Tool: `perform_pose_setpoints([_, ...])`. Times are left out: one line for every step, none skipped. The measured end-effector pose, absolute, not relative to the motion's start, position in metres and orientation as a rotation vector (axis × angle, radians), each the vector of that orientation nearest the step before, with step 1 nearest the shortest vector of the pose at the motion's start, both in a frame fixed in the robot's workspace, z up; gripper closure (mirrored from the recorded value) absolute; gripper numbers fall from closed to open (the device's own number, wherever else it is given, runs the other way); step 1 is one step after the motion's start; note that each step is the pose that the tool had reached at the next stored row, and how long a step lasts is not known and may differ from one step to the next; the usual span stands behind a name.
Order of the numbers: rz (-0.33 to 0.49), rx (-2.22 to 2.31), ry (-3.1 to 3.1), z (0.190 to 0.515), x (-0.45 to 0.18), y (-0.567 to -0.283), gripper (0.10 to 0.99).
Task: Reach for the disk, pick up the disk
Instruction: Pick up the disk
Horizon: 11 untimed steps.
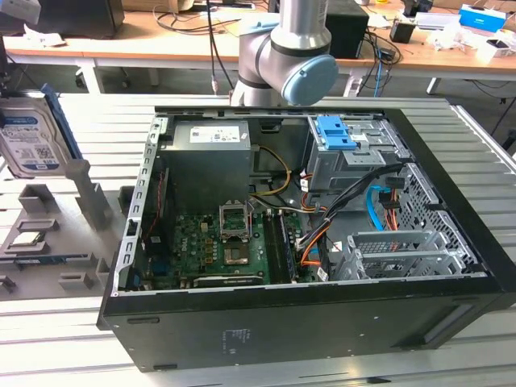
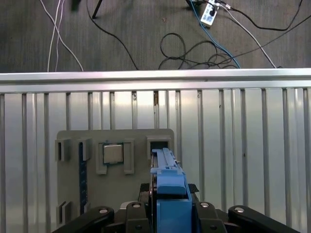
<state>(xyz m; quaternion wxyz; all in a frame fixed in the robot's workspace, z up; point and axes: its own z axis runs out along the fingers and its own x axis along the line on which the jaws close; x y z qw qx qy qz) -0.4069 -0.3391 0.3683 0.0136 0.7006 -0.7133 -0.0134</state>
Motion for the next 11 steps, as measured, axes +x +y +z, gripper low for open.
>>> perform_pose_setpoints([-0.042, 2.182, -2.222, 0.369, -0.407, -0.339, 0.718])
perform_pose_setpoints([-0.042, 2.182, -2.222, 0.371, -0.407, -0.339, 0.718])
perform_pose_setpoints([-0.042, 2.182, -2.222, 0.372, -0.407, -0.339, 0.718])
perform_pose_setpoints([-0.042, 2.182, -2.222, 0.373, -0.407, -0.339, 0.718])
perform_pose_setpoints([-0.042, 2.182, -2.222, 0.375, -0.407, -0.339, 0.718])
perform_pose_setpoints([-0.042, 2.182, -2.222, 0.376, -0.407, -0.339, 0.718])
perform_pose_setpoints([-0.042, 2.182, -2.222, 0.377, -0.407, -0.339, 0.718])
perform_pose_setpoints([-0.042, 2.182, -2.222, 0.379, -0.407, -0.339, 0.718])
perform_pose_setpoints([-0.042, 2.182, -2.222, 0.381, -0.407, -0.339, 0.718])
perform_pose_setpoints([-0.042, 2.182, -2.222, 0.382, -0.406, -0.339, 0.718])
perform_pose_setpoints([-0.042, 2.182, -2.222, 0.385, -0.406, -0.339, 0.718])
